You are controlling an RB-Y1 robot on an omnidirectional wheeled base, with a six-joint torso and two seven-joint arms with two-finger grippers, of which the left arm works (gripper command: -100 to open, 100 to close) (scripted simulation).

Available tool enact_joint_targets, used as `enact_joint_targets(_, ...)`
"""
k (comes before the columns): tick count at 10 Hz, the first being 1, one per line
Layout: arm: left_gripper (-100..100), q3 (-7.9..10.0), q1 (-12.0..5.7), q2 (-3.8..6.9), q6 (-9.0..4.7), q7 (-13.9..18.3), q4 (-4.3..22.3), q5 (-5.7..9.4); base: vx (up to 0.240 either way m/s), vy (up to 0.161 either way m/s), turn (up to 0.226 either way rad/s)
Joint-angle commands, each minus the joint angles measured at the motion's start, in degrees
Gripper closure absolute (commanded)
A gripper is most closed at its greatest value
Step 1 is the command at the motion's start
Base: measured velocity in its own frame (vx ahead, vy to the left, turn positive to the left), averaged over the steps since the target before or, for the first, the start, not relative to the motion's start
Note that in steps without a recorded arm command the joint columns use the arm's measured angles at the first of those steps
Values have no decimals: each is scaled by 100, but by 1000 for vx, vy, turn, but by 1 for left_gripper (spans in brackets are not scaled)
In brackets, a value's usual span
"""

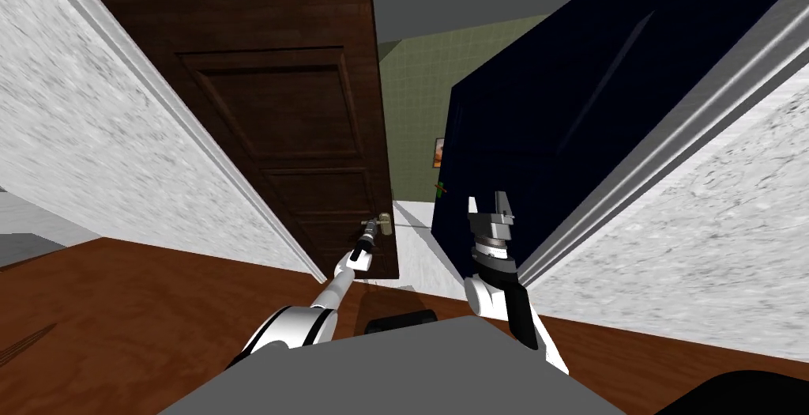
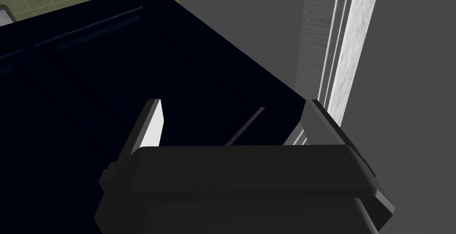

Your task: Push the door open

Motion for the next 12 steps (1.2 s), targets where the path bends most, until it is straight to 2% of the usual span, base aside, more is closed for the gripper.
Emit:
enact_joint_targets(1,100,112,41,111,40,-19,-81,38,155,-89,27)
enact_joint_targets(6,100,454,80,266,48,-147,-71,158,181,-150,83)
enact_joint_targets(8,100,454,80,266,48,-147,-71,158,81,-58,9)
enact_joint_targets(9,100,619,98,329,52,-209,-66,216,130,-130,72)
enact_joint_targets(10,100,619,98,329,52,-209,38,216,146,-148,92)
enact_joint_targets(11,100,619,98,329,52,-209,-66,216,66,-59,40)
enact_joint_targets(12,100,741,112,373,55,-254,-62,258,99,-88,58)
